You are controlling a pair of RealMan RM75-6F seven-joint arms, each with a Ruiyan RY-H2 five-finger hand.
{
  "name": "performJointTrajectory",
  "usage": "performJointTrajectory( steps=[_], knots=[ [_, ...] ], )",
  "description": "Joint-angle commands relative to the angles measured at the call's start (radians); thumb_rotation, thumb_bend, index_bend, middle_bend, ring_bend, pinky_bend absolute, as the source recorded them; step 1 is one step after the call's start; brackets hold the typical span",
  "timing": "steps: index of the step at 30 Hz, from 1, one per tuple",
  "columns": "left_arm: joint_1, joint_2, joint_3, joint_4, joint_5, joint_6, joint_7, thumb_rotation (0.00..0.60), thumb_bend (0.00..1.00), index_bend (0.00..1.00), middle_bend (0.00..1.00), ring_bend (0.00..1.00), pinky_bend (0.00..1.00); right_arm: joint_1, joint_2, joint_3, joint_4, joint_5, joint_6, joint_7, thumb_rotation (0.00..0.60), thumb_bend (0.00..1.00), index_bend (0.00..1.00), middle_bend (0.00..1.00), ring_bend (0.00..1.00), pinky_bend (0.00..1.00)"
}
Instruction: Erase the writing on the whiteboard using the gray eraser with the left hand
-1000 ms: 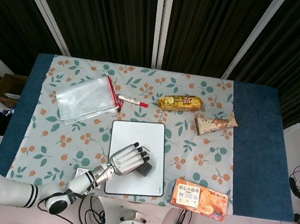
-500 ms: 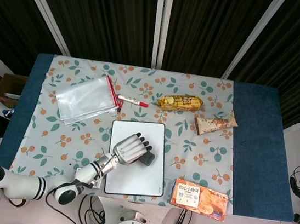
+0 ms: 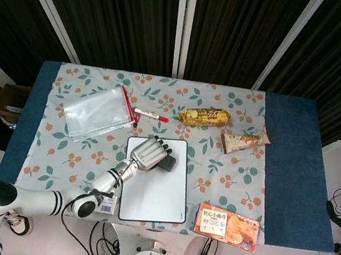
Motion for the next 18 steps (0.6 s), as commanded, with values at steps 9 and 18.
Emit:
performJointTrajectory(
  steps=[9, 18],
  knots=[
    [-0.015, 0.014, -0.001, 0.008, 0.02, 0.043, -0.059, 0.6, 0.46, 0.56, 0.47, 0.46, 0.41, 0.001, -0.002, -0.001, -0.002, 0.003, -0.006, -0.004, 0.6, 0.26, 0.0, 0.0, 0.0, 0.0],
    [-0.008, 0.053, 0.063, -0.111, 0.031, 0.027, -0.05, 0.6, 0.46, 0.56, 0.47, 0.46, 0.41, 0.001, -0.006, -0.003, -0.002, 0.003, -0.006, -0.007, 0.6, 0.26, 0.0, 0.0, 0.0, 0.0]
  ],
)
